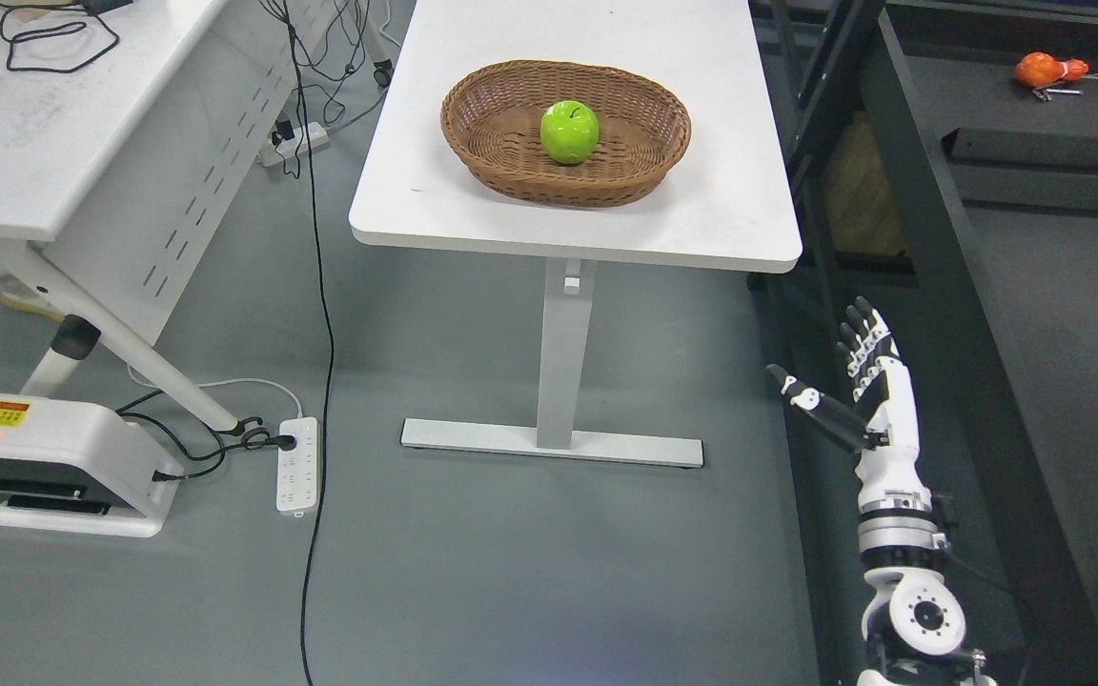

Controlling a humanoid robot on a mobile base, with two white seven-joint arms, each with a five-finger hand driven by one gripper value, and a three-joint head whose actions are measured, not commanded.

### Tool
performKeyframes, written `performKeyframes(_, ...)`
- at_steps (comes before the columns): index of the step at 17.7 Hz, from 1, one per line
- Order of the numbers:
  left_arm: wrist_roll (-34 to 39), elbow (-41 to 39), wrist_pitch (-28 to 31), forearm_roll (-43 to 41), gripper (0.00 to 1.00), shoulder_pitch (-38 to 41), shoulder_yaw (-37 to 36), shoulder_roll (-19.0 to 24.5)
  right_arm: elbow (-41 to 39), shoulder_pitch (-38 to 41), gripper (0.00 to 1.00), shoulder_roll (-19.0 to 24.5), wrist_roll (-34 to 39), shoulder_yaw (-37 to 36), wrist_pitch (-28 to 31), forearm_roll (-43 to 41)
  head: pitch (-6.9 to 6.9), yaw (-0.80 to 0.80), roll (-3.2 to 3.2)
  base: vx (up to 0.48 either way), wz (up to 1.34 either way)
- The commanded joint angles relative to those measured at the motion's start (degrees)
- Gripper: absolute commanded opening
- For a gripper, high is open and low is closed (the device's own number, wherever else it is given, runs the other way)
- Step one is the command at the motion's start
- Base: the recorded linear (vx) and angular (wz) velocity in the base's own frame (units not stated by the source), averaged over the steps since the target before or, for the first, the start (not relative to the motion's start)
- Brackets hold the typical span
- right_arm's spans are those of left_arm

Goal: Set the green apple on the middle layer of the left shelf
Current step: 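Raise the right hand toward the wicker basket on the table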

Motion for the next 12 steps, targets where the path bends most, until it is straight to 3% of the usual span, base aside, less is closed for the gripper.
performKeyframes(1,0.0,0.0,0.0,0.0,1.0,0.0,0.0,1.0,-0.3,0.0,1.0,-1.0,0.1,0.0,0.1,0.0,0.0,0.0,0.0,0.0,0.0)
performKeyframes(6,0.0,0.0,0.0,0.0,1.0,0.0,0.0,1.0,-0.2,-1.3,1.0,-2.6,0.2,0.5,-1.3,2.2,0.0,0.0,0.0,0.0,0.0)
performKeyframes(7,0.0,0.0,0.0,0.0,1.0,0.0,0.0,1.0,-0.2,-2.7,1.0,-5.6,0.1,1.3,-4.7,10.2,0.0,0.0,0.0,0.0,0.0)
performKeyframes(9,0.0,0.0,0.0,0.0,1.0,0.0,0.0,1.0,-0.4,-4.6,0.99,-8.9,-0.4,3.6,-8.6,39.4,0.0,0.0,0.0,0.0,0.0)
performKeyframes(10,0.0,0.0,0.0,0.0,1.0,0.0,0.0,1.0,-0.4,-5.1,1.0,-9.1,0.0,3.9,-8.5,46.7,0.0,0.0,0.0,0.0,0.0)
performKeyframes(12,0.0,0.0,0.0,0.0,1.0,0.0,0.0,1.0,-0.8,-5.0,1.0,-9.2,0.2,4.1,-8.9,46.1,0.0,0.0,0.0,0.013,0.01)
